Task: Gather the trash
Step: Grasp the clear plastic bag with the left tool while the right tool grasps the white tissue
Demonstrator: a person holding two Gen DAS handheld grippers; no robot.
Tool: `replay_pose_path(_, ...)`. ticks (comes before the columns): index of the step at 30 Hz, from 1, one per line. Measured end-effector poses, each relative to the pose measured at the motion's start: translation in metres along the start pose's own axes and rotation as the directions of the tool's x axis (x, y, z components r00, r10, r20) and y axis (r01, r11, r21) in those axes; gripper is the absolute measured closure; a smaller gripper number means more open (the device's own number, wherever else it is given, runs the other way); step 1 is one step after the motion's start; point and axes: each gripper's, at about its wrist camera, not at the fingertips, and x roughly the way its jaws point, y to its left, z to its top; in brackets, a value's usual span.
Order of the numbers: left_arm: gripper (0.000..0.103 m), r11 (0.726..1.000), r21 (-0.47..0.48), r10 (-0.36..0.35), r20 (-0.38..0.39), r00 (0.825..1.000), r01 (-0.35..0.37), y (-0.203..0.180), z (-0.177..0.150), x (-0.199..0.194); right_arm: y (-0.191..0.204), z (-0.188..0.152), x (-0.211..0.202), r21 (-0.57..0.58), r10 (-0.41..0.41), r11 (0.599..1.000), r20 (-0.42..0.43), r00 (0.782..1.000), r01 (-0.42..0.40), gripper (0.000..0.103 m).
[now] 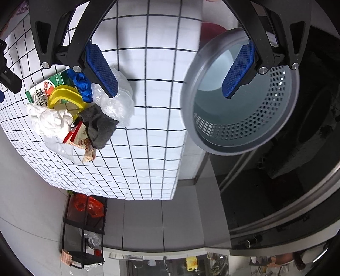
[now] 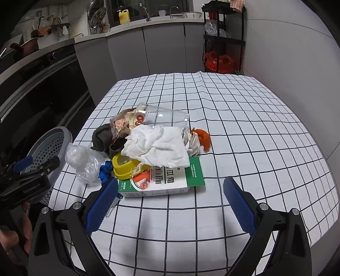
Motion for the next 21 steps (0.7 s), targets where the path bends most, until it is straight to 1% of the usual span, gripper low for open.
replay_pose_path(8, 0.006, 0.999, 0.02, -0.029, -0.013, 0.999, 0.029, -0.019, -0.001, 0.018, 0.006, 0.002, 0.005, -0.021, -0.001, 1.0, -0.008, 1.0, 0.001, 0.008)
replay_pose_path(13, 0.006, 0.998, 0.024, -0.062, 0.005, 0.998, 0.062, -0.027, 0.0, 0.017, 0.004, 0.003, 0.006, -0.011, 0.004, 1.0, -0.01, 1.0, -0.004, 0.008)
replay_pose_path(21, 0.006, 0.997, 0.031, -0.075, 0.033, 0.997, 0.074, -0.029, 0.002, 0.01, 0.0, 0.004, 0.008, 0.005, 0.005, 1.0, -0.016, 1.0, -0.005, 0.008)
